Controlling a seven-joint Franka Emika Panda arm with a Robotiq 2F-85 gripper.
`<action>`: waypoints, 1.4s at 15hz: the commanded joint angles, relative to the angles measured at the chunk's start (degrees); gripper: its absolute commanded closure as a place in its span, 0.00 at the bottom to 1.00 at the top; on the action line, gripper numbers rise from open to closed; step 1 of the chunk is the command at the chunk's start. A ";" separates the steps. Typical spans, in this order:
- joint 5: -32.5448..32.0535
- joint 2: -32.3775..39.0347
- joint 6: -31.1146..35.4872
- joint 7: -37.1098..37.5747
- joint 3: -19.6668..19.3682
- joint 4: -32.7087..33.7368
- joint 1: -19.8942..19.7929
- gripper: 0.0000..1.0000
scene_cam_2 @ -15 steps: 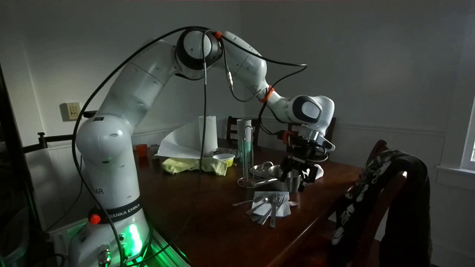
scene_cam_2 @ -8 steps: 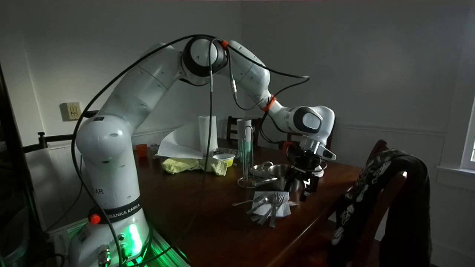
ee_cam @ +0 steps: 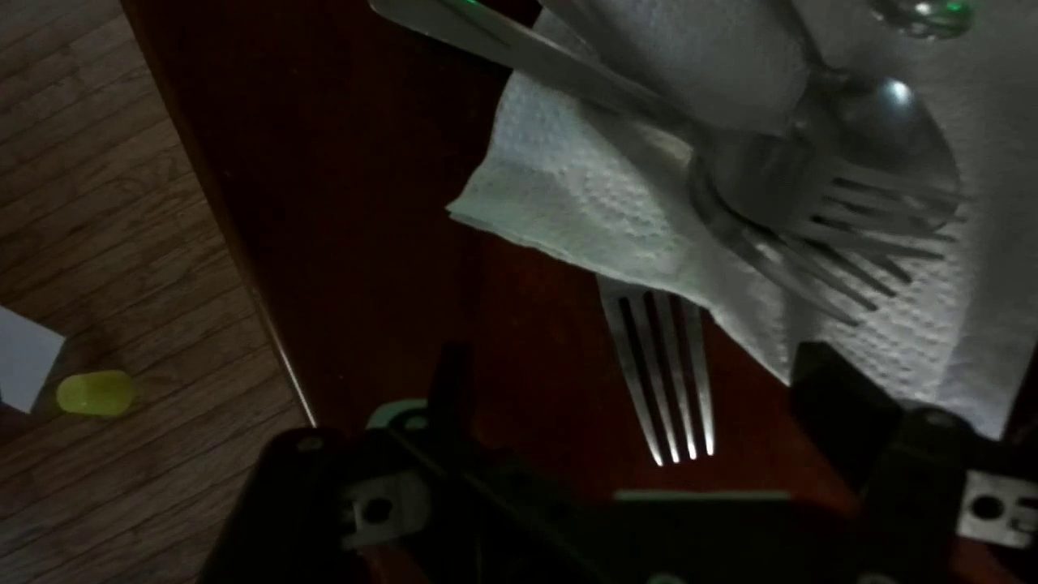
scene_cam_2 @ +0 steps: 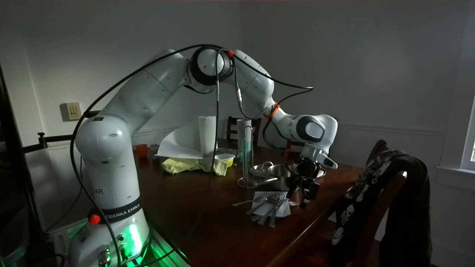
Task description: Move the fork from under the paper towel to on top of it
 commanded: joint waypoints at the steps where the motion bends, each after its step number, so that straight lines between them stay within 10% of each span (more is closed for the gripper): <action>1: 2.50 2.57 -2.12 1.18 0.46 4.24 -1.62 0.00; 13: 3.42 5.20 -9.57 1.07 0.56 8.90 -2.71 0.37; 21: 3.41 7.26 -14.81 -0.15 0.88 11.43 -2.96 0.33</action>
